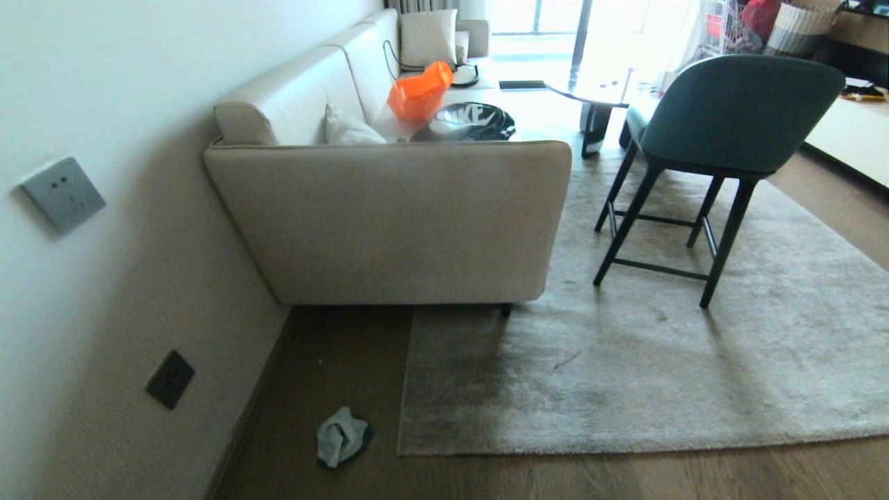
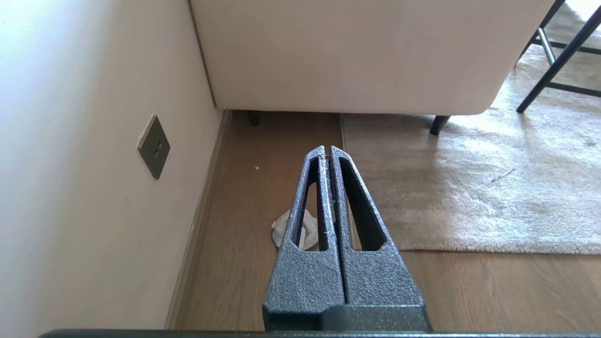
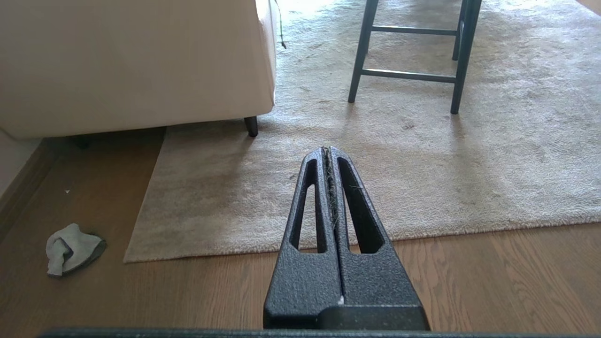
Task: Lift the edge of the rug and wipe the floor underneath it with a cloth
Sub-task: Pick up the rag
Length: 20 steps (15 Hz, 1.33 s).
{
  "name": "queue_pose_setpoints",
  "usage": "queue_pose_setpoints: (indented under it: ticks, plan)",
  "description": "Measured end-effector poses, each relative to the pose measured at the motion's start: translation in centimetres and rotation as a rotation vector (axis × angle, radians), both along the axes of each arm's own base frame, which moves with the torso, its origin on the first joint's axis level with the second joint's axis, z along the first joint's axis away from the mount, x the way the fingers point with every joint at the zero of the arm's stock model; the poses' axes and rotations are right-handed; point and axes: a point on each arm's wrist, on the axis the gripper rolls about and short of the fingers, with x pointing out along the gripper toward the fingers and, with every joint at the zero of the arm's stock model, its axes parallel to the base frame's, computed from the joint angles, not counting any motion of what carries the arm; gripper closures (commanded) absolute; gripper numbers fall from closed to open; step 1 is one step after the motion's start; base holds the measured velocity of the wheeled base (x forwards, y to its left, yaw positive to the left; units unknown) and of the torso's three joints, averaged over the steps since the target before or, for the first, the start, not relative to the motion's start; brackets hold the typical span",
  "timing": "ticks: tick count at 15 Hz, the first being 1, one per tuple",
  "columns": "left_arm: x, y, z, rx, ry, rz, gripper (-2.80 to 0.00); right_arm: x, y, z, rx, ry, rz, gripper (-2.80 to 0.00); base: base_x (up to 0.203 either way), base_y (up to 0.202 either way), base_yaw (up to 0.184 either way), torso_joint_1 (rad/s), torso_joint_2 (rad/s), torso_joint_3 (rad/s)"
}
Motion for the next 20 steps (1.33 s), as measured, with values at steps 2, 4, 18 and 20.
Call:
queue_pose_setpoints:
  ticks: [2, 4, 18, 20]
  plan:
    - [0.00, 0.00, 0.00, 0.000, 0.000, 0.000, 0.00, 0.00, 0.00, 0.00, 0.000, 0.000, 0.000, 0.00, 0.000, 0.000, 0.000, 0.000, 0.00, 0.000]
    - [0.00, 0.00, 0.00, 0.000, 0.000, 0.000, 0.00, 0.00, 0.00, 0.00, 0.000, 0.000, 0.000, 0.00, 0.000, 0.000, 0.000, 0.001, 0.00, -0.041]
    - [0.01, 0.00, -0.04, 0.002, 0.002, 0.000, 0.00, 0.00, 0.00, 0.00, 0.000, 0.000, -0.001, 0.00, 0.000, 0.000, 0.000, 0.003, 0.00, -0.190]
    - [0.01, 0.00, -0.04, 0.001, 0.002, 0.000, 0.00, 0.00, 0.00, 0.00, 0.000, 0.000, -0.001, 0.00, 0.000, 0.000, 0.000, 0.006, 0.00, -0.202]
